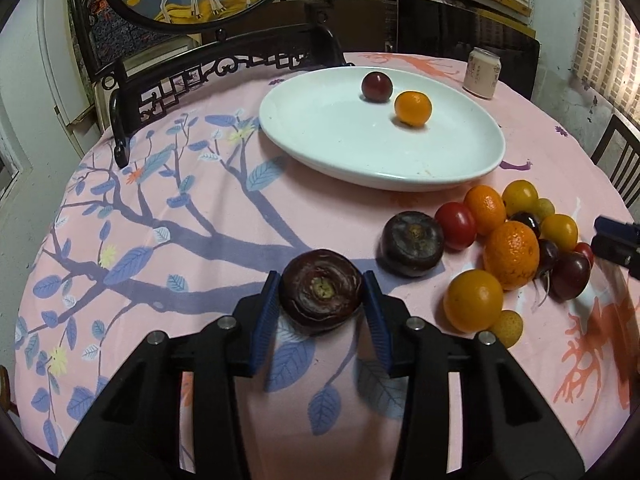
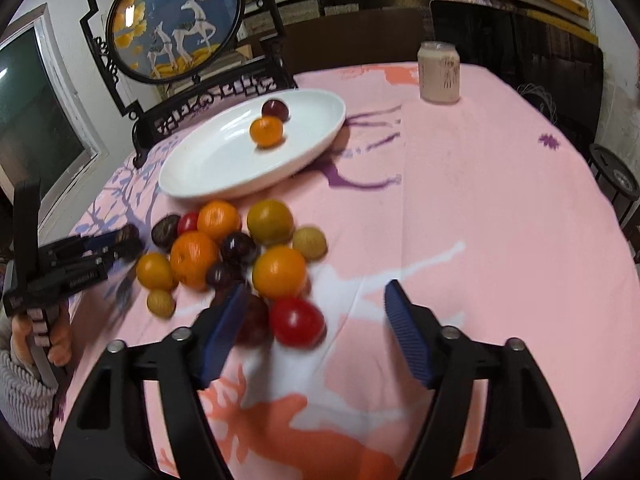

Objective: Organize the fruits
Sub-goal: 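Grasp a dark brown mangosteen with the left tool while the right tool grasps a red tomato, then lower the mangosteen and tomato onto the white plate and open both tools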

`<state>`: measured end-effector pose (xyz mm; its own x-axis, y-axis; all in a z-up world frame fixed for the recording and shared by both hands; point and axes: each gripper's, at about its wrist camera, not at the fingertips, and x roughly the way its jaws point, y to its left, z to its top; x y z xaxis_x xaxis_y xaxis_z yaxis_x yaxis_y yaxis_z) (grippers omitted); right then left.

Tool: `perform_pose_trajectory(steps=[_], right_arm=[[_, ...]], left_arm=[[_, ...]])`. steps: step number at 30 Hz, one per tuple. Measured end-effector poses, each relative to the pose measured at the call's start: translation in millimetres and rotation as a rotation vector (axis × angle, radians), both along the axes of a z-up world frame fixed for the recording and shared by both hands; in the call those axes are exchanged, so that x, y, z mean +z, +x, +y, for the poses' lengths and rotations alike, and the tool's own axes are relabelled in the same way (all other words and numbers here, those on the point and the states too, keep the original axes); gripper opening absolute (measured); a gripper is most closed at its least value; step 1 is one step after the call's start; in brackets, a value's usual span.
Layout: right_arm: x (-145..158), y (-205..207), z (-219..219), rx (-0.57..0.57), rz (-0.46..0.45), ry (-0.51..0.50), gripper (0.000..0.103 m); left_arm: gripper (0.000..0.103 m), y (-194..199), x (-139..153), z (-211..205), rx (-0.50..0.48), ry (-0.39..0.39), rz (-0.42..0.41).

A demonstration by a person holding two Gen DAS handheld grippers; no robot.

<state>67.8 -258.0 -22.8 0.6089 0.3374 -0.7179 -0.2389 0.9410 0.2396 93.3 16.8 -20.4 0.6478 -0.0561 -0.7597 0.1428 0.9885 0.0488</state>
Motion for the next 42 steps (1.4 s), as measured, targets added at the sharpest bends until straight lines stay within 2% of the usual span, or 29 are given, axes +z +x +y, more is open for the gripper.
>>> perform_pose_trajectory(steps=[7, 10, 14, 18, 20, 23, 33, 39, 42], right_arm=[[-7, -8, -2, 0.012, 0.011, -0.014, 0.051], [-8, -9, 2, 0.03, 0.012, -0.018, 0.05], [-10, -13, 15, 0.064, -0.008, -0.071, 0.046], [-16, -9, 14, 0.074, 0.024, -0.052, 0.045], [-18, -9, 15, 0.087, 0.036, -0.049, 0.038], [-19, -9, 20, 0.096, 0.035, -0.064, 0.033], [-16, -10, 19, 0.078, 0.013, -0.089, 0.03], [4, -8, -2, 0.001, -0.047, -0.014, 0.03], [19, 7, -3, -0.013, -0.051, 0.037, 0.03]], left_arm=[[0.043, 0, -1, 0, -0.002, 0.002, 0.003], [0.043, 0, -2, 0, -0.002, 0.007, 0.006], [0.043, -2, -1, -1, -0.007, 0.011, 0.001], [0.043, 0, -4, -2, -0.01, 0.021, 0.013], [0.043, 2, -7, -2, -0.01, 0.023, 0.031], [0.045, 4, -9, 1, -0.006, 0.012, 0.039], [0.041, 3, -8, -2, -0.021, 0.013, 0.034], [0.041, -4, 21, 2, 0.009, -0.029, -0.058], [0.041, 14, 42, -1, 0.023, -0.059, -0.069]])
